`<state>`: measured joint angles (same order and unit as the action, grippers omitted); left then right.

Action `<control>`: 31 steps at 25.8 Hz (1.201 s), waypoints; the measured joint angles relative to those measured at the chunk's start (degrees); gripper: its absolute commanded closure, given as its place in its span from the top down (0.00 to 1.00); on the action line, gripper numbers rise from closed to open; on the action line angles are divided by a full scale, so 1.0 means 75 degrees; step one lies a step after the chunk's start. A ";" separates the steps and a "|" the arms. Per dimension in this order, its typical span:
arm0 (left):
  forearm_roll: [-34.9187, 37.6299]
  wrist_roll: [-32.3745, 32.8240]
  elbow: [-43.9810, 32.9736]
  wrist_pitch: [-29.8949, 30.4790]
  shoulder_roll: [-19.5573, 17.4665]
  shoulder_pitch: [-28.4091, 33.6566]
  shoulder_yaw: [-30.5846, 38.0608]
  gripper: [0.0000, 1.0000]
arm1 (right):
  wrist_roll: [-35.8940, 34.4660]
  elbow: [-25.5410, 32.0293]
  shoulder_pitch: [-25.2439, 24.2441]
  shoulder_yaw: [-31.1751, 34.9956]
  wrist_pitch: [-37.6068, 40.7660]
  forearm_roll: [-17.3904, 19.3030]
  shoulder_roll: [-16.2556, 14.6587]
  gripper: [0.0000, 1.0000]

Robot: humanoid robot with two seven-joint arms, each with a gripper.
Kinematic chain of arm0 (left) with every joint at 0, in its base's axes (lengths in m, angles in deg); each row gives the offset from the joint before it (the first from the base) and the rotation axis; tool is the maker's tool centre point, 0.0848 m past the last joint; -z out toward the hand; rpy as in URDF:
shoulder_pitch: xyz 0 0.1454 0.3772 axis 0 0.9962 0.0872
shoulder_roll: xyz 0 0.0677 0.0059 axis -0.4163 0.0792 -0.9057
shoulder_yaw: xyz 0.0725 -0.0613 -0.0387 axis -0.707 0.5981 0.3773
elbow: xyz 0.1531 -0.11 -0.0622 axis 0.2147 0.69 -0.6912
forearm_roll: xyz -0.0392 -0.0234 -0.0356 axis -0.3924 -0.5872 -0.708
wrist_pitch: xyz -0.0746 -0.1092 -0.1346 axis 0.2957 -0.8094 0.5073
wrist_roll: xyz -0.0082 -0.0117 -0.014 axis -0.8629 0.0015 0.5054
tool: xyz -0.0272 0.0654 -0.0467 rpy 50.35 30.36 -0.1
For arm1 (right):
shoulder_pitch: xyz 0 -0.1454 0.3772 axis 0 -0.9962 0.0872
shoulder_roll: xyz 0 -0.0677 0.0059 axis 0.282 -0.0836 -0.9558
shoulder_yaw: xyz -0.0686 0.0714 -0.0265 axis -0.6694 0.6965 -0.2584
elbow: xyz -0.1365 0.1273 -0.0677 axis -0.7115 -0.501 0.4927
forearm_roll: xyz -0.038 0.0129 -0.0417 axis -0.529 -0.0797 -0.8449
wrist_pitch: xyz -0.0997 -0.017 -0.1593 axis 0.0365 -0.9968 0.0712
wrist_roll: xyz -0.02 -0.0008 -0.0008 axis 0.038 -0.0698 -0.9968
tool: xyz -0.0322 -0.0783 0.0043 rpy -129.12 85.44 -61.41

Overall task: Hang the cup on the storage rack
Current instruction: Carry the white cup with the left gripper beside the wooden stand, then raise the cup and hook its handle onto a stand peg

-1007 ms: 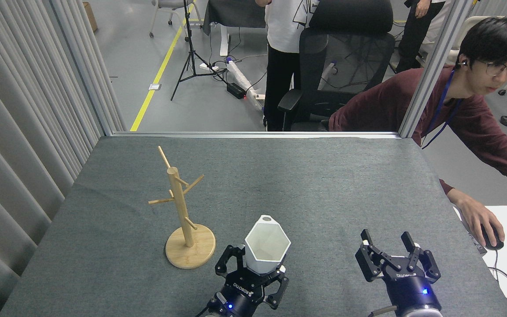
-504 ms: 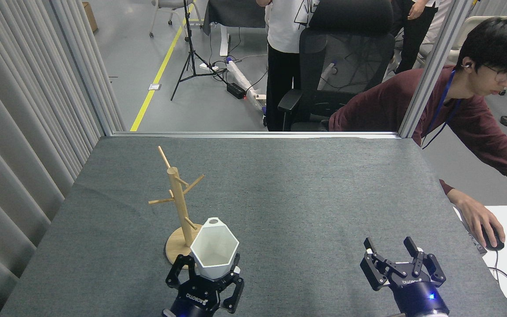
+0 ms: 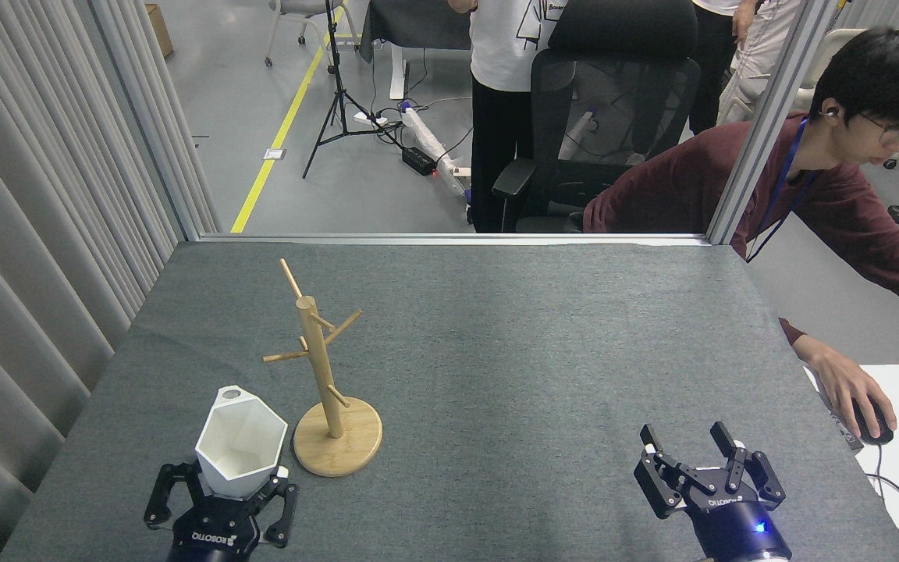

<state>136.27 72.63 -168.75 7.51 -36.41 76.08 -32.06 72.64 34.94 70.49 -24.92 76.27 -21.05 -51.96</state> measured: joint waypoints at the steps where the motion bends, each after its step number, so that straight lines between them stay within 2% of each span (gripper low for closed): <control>1: 0.0157 0.0013 0.0032 0.0000 0.0015 -0.0036 0.0109 0.41 | -0.0006 -0.0001 -0.0001 -0.0005 0.0008 -0.0005 0.0003 1.00; 7: 0.1221 0.0027 0.0618 -0.0148 0.0142 -0.0749 0.0589 0.41 | -0.0022 0.0015 -0.0115 -0.0026 0.0062 -0.0025 0.0033 1.00; 10: 0.1513 0.0026 0.0866 -0.0222 0.0181 -0.1132 0.0651 0.41 | -0.0119 0.0092 -0.0291 -0.0028 0.0447 -0.0030 0.0045 1.00; 15: 0.1634 0.0004 0.1060 -0.0227 0.0197 -0.1420 0.0670 0.41 | -0.0888 0.0302 -0.0796 -0.0003 0.1024 -0.0042 0.0056 0.99; 23: 0.1827 -0.0013 0.1534 -0.0260 0.0209 -0.1726 0.0671 0.42 | -0.2046 0.0343 -0.1254 0.0078 0.1031 -0.0271 0.0209 1.00; 31: 0.2262 -0.0047 0.1553 -0.0286 0.0291 -0.1822 0.0656 0.42 | -0.2258 0.0284 -0.1401 0.0087 0.0786 -0.0319 0.0332 1.00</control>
<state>153.23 72.28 -157.10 5.37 -34.22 62.41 -27.14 55.70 37.07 59.99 -24.26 82.16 -23.44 -49.47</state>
